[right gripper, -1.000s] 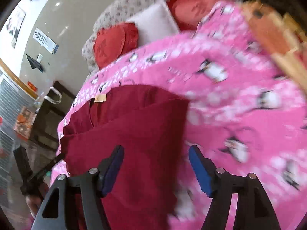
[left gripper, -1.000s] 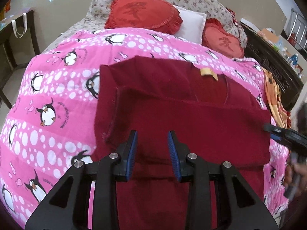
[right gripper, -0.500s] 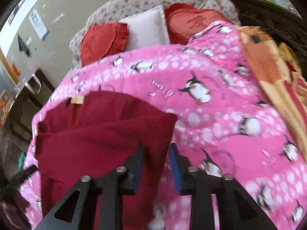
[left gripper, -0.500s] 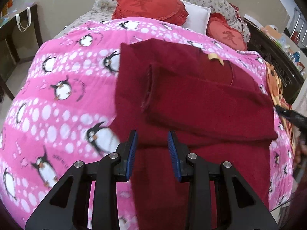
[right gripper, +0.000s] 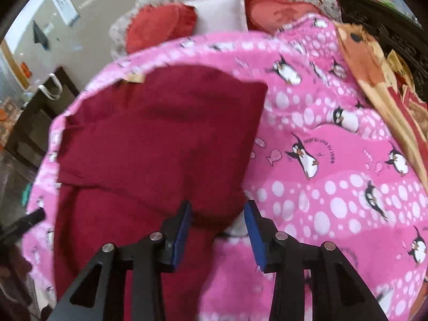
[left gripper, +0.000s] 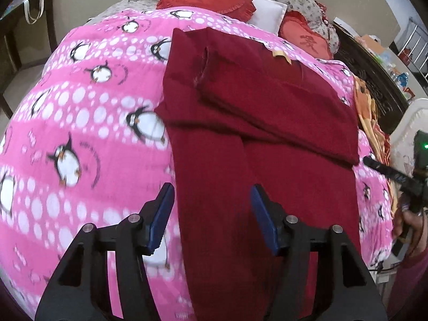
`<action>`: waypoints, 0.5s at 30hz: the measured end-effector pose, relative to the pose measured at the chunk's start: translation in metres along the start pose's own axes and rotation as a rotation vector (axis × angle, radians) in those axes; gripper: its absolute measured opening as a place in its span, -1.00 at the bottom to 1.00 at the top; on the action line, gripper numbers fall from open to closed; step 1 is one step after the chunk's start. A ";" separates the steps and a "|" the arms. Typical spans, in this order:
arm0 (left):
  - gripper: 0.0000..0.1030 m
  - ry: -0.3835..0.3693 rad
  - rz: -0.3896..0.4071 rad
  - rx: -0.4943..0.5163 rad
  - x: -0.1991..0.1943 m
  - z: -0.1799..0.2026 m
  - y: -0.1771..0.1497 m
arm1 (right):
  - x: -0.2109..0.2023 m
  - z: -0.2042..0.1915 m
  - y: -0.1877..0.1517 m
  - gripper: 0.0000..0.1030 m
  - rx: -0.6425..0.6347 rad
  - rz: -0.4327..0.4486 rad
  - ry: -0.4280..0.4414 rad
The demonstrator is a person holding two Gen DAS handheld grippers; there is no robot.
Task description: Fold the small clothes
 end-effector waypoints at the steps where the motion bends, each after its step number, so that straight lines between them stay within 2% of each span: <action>1: 0.15 0.005 -0.008 0.005 -0.001 0.000 -0.006 | -0.012 -0.003 -0.004 -0.20 -0.007 0.008 0.011; 2: 0.15 0.014 -0.015 0.011 -0.003 0.000 -0.011 | -0.021 -0.005 -0.007 -0.09 -0.010 0.017 0.024; 5: 0.15 0.032 -0.027 0.021 -0.007 0.000 -0.028 | -0.047 -0.013 -0.023 0.02 -0.013 0.031 0.100; 8: 0.15 0.021 -0.050 0.009 -0.008 0.000 -0.047 | -0.050 -0.022 -0.041 0.23 0.006 -0.002 0.183; 13: 0.15 0.026 -0.088 -0.011 -0.008 -0.002 -0.071 | -0.010 -0.025 -0.062 0.22 0.074 -0.036 0.184; 15: 0.15 0.030 -0.083 -0.003 -0.014 -0.002 -0.076 | 0.013 -0.028 -0.064 -0.11 0.082 -0.060 0.184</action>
Point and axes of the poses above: each gripper's, at about its wrist camera, not at the fingertips, and x roughly the way its jaws point, z to its right, y to its top, the point moved 7 cm from there along x, roughly the way its jaws point, and after that the axes turned 5 degrees about -z, right-handed, at the moved point
